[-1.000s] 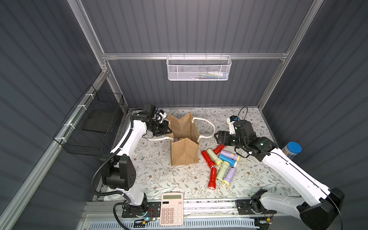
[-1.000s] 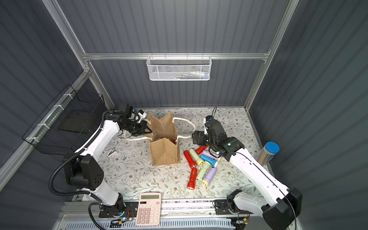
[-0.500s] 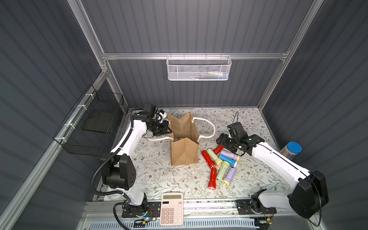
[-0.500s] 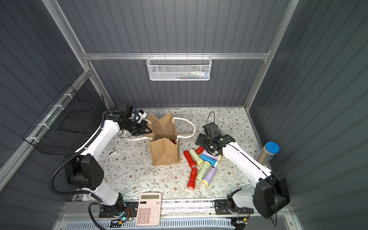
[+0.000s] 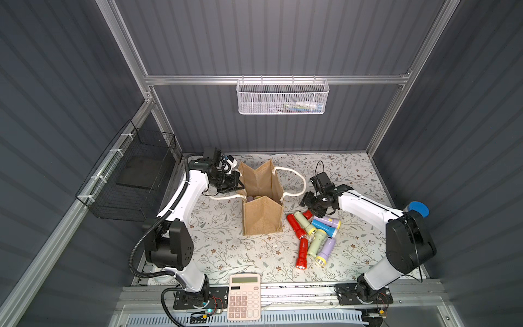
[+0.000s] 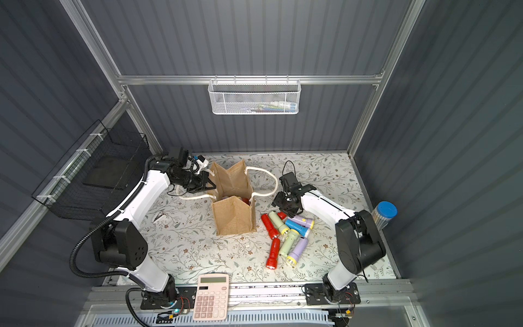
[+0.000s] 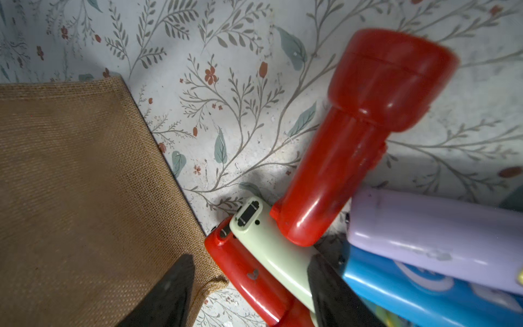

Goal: Put the flashlights into the tote bags
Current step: Pick up the flashlight from the center of the board.

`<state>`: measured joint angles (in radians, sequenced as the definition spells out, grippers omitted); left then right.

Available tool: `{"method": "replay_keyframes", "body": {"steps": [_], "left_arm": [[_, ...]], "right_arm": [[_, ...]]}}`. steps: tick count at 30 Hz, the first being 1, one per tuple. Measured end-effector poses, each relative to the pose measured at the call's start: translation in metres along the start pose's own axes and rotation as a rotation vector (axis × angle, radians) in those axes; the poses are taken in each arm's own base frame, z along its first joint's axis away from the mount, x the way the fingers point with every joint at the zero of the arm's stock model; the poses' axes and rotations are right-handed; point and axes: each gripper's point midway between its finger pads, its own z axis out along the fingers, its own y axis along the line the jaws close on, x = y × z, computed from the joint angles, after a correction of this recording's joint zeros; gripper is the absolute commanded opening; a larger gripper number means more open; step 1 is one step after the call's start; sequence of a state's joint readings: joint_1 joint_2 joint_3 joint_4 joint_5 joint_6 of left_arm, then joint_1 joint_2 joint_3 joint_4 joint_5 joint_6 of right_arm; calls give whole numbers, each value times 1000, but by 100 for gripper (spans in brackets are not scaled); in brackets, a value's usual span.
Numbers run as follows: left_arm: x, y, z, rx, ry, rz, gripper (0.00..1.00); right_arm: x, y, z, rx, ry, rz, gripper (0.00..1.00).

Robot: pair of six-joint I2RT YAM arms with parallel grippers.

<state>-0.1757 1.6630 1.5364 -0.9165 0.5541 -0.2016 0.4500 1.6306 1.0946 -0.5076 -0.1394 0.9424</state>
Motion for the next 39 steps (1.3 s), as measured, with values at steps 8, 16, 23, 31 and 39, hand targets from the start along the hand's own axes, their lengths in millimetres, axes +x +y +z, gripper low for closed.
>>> {"method": "replay_keyframes", "body": {"steps": [8, 16, 23, 31, 39], "left_arm": [[0, -1, 0, 4, 1, 0, 0], [1, 1, 4, 5, 11, -3, 0], [1, 2, 4, 5, 12, 0, 0], [1, 4, 7, 3, 23, -7, 0], [2, 6, 10, 1, 30, -9, 0]], "right_arm": [[4, -9, 12, 41, 37, 13, 65], [8, -19, 21, 93, 67, 24, 62], [4, -27, 29, 151, 63, 19, 62], [-2, -37, 37, 199, 51, 20, 53], [-1, -43, 48, 232, 69, 7, 48]]}}
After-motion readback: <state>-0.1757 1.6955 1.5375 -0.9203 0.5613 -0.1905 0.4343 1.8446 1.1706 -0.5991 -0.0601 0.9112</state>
